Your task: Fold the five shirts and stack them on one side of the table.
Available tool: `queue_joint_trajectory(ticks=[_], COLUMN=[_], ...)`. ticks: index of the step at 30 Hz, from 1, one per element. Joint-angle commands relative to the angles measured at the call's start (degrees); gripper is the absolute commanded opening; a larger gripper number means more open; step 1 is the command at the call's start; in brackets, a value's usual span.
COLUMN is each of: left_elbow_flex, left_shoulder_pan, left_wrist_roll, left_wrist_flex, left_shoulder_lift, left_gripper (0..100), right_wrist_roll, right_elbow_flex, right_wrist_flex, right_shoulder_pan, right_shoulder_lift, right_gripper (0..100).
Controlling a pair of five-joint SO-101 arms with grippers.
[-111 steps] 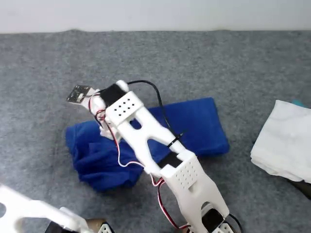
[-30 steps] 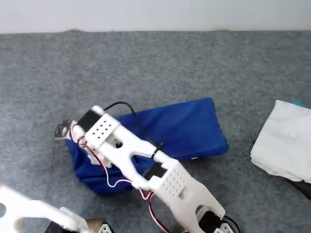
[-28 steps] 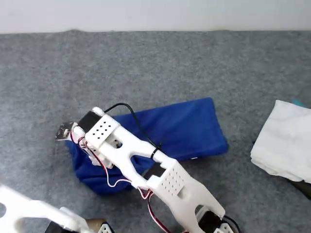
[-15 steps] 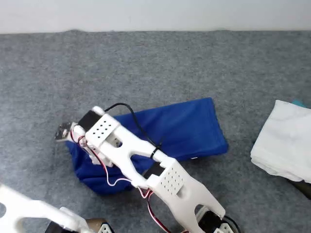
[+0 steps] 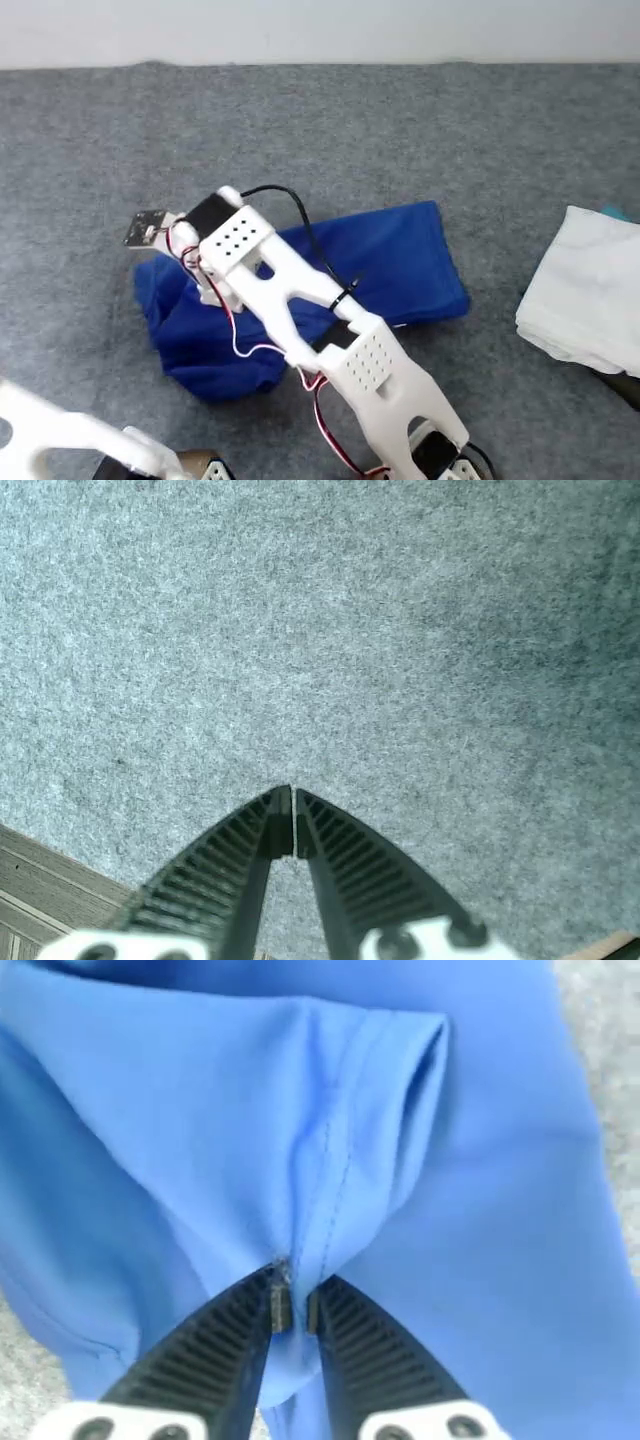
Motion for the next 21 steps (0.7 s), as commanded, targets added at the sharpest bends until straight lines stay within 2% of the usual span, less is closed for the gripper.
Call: queue_joint_trajectory(ticks=[1, 9, 17, 21], left_elbow_flex=[-0.31, -0.31, -0.31, -0.31], left_shoulder_pan=[0.44, 0.44, 0.44, 0.44], left_wrist_roll=[-0.09, -0.09, -0.09, -0.09], left_wrist_flex=[-0.97, -0.97, -1.05, -1.05], left_shoulder_lift=[-1.67, -1.67, -1.76, -1.76], left_gripper=[2, 2, 2, 2], right_wrist_roll=[0.26, 0.26, 0.26, 0.53], right_elbow_flex=[-2.81, -2.81, -2.81, 2.55], right_wrist_flex=[1.45, 1.98, 2.51, 2.42], right_shoulder_pan=[1.89, 1.98, 2.24, 3.21], right_shoulder_lift=[0.31, 0.4, -6.55, -7.16], right_gripper=[2.1, 17.3, 16.2, 8.9])
